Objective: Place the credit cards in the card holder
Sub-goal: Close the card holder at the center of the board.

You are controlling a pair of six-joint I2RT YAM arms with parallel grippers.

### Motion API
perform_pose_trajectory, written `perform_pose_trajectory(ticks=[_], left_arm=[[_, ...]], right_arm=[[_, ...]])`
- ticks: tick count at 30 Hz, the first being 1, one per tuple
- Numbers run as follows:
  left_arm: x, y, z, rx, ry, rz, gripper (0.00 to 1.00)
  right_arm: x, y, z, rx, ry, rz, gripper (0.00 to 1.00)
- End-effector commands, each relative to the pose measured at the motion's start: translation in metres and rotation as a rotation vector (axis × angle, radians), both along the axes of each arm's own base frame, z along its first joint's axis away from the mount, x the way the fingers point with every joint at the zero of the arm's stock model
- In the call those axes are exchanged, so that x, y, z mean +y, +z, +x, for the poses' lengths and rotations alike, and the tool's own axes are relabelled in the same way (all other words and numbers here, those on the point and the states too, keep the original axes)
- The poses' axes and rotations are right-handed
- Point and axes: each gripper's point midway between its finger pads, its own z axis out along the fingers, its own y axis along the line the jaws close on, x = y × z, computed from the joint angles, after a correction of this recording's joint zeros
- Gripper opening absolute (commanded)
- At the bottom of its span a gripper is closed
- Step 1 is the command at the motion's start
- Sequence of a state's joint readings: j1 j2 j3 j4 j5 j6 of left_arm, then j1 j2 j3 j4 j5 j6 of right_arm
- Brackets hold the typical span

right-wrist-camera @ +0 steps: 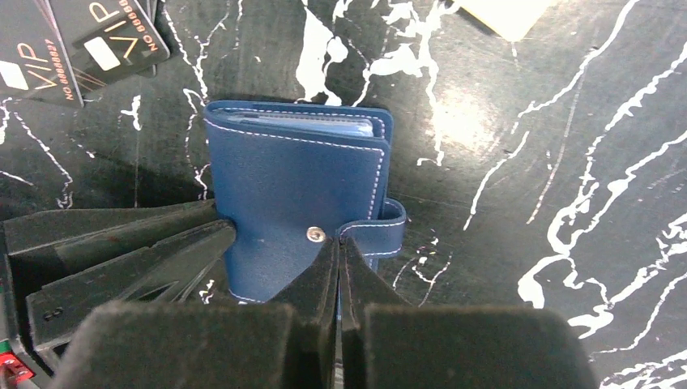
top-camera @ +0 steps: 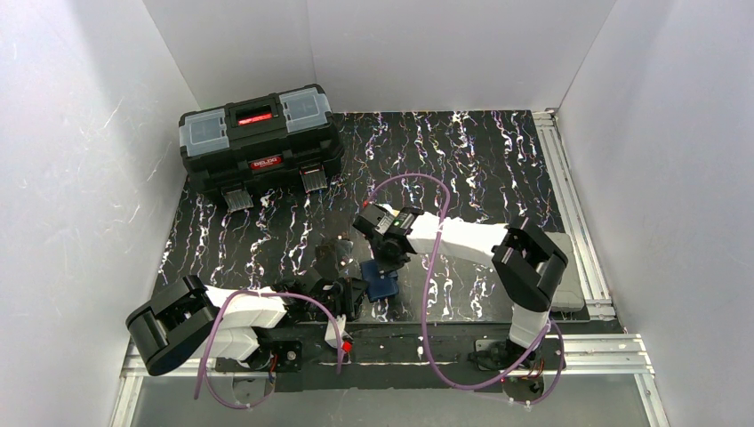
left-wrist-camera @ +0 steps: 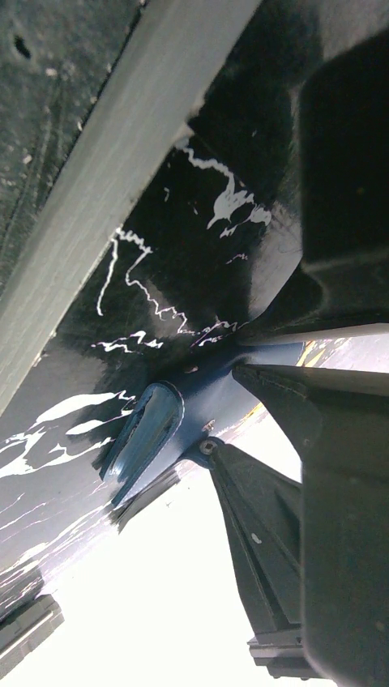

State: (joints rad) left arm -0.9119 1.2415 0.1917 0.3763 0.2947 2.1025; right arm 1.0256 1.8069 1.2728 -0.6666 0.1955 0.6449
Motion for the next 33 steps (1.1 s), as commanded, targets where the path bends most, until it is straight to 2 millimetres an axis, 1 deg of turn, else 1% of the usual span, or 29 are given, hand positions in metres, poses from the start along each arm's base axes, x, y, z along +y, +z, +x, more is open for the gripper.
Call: perform_pose_trajectory(ticks=[1, 6, 13, 19, 29, 33], left_arm=[[0.049, -0.059, -0.047, 0.129, -0.121, 0.265, 0.15], [0.048, -0.059, -0.046, 0.130, -0.120, 0.263, 0.15], [0.048, -0.059, -0.046, 0.128, -0.121, 0.264, 0.15], [0.047, -0.059, -0.047, 0.128, -0.124, 0.262, 0.15], [0.046, -0.057, -0.045, 0.127, -0.121, 0.261, 0.15], [0.045, -0.057, -0.045, 0.126, -0.123, 0.260, 0.15]], right_arm=[[0.014, 0.009, -0.003, 0.007, 0.008, 0.089, 0.01], [0.014, 0.001, -0.007, 0.036, 0.012, 0.072, 0.01], [0.018, 0.005, -0.005, 0.031, 0.021, 0.088, 0.01], [0.014, 0.001, -0.007, 0.041, 0.021, 0.068, 0.01], [0.018, -0.003, -0.009, 0.060, 0.044, 0.048, 0.01], [0.019, -0.007, -0.011, 0.071, 0.054, 0.033, 0.01]])
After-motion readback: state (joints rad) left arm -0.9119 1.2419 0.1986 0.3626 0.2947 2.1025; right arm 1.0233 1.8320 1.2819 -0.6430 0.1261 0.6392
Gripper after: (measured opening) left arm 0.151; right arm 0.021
